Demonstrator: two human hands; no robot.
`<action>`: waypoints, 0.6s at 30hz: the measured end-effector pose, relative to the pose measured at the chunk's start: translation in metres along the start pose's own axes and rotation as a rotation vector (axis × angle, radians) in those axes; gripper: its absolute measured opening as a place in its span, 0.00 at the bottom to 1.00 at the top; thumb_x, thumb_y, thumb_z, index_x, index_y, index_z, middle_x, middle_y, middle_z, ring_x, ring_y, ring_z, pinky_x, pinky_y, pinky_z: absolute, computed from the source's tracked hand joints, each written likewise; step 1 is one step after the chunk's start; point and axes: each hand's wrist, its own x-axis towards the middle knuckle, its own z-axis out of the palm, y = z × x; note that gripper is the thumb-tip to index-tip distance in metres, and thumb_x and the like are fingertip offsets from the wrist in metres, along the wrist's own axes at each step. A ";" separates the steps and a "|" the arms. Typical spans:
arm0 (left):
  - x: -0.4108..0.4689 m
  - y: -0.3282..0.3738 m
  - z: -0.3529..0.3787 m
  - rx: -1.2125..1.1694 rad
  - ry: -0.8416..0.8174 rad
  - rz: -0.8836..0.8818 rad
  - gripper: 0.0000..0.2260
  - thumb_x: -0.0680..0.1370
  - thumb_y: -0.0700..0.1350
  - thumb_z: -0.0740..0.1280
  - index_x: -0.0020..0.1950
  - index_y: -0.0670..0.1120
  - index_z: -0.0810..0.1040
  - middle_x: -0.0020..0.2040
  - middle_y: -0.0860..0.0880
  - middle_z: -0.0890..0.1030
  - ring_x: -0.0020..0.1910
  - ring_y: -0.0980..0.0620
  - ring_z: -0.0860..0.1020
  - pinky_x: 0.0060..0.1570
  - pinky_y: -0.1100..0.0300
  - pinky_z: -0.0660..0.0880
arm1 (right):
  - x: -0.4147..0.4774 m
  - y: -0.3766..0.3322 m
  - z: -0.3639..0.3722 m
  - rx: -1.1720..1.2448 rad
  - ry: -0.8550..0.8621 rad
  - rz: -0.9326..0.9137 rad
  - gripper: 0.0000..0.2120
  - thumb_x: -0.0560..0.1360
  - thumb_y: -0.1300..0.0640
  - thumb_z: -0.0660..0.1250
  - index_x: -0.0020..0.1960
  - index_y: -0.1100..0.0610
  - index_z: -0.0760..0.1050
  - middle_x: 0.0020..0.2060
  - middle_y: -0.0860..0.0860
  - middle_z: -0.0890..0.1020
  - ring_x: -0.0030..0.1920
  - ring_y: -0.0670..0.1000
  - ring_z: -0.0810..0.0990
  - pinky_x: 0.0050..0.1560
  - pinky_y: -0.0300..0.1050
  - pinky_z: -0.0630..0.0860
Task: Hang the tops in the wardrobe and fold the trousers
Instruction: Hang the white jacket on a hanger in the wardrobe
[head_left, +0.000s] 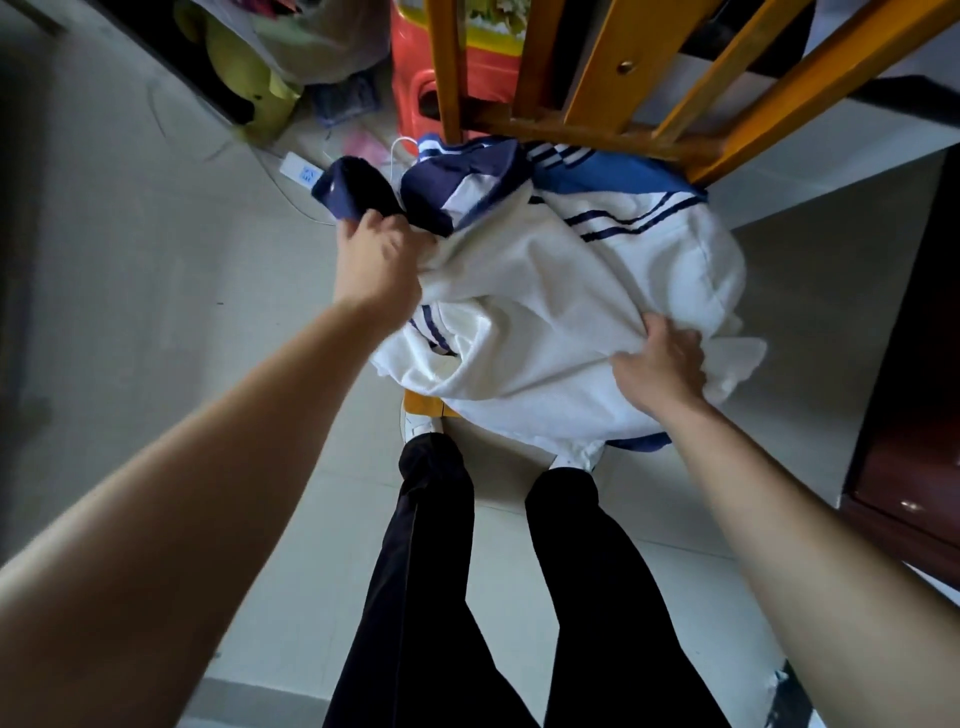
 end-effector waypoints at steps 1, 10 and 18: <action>-0.021 0.008 0.003 -0.041 0.097 0.080 0.14 0.66 0.32 0.64 0.41 0.49 0.81 0.42 0.45 0.81 0.46 0.40 0.75 0.50 0.51 0.64 | -0.007 -0.009 -0.004 0.112 0.065 -0.029 0.26 0.77 0.54 0.62 0.74 0.52 0.64 0.70 0.60 0.65 0.69 0.63 0.65 0.70 0.57 0.63; -0.138 0.052 0.008 -0.146 0.144 0.303 0.11 0.59 0.31 0.70 0.37 0.44 0.80 0.35 0.46 0.74 0.35 0.43 0.74 0.38 0.51 0.71 | -0.043 -0.093 -0.009 0.198 -0.454 -0.119 0.31 0.61 0.28 0.73 0.49 0.53 0.78 0.40 0.51 0.87 0.39 0.50 0.87 0.40 0.51 0.84; -0.160 0.024 0.003 -0.201 -0.284 -0.051 0.12 0.76 0.39 0.63 0.58 0.41 0.78 0.57 0.41 0.74 0.55 0.39 0.74 0.53 0.49 0.72 | -0.073 -0.067 0.006 0.874 -0.339 0.181 0.14 0.75 0.70 0.54 0.50 0.60 0.76 0.43 0.59 0.81 0.41 0.57 0.81 0.36 0.47 0.79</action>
